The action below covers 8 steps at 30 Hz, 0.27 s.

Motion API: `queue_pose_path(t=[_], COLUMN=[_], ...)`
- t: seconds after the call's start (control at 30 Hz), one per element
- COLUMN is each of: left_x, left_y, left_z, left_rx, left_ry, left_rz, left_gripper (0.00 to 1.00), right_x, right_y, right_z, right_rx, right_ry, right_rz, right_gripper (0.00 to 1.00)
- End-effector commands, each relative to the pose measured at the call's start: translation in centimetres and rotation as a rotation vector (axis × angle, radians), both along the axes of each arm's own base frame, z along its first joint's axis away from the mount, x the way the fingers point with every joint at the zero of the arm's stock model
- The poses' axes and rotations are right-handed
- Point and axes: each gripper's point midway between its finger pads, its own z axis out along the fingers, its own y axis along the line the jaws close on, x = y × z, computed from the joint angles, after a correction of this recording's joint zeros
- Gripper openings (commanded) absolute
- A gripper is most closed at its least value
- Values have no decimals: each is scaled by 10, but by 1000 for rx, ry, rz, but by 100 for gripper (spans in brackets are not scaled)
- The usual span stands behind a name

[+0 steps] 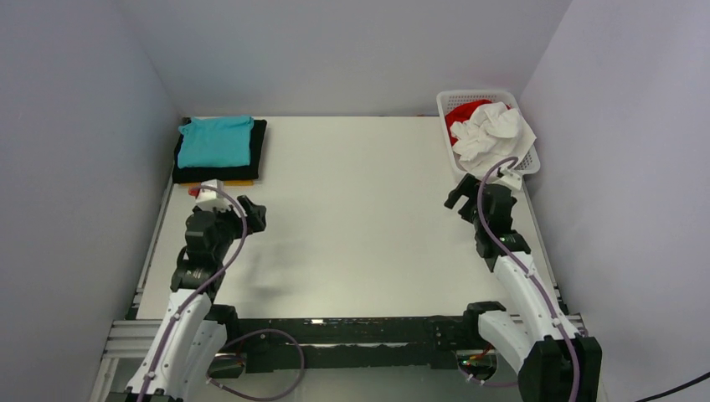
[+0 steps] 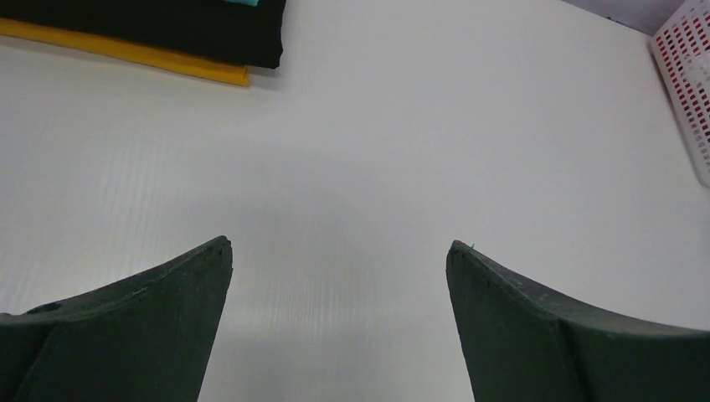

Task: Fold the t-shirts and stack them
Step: Reset both arms

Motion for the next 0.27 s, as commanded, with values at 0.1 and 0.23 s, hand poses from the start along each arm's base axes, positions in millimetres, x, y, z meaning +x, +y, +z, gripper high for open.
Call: queue_pose_path(t=[0.1,0.23], left_x=[3,3], left_y=[4,4], left_z=[23,19], left_rx=[-6,-5], left_ry=[-122,-100], left_rz=[26,27], left_gripper=[99,100], right_x=[11,12], right_y=[5,9], right_z=[1,12], right_rx=[5,14], right_ry=[-9,-73], right_rz=[24,45], right_gripper=[100,100])
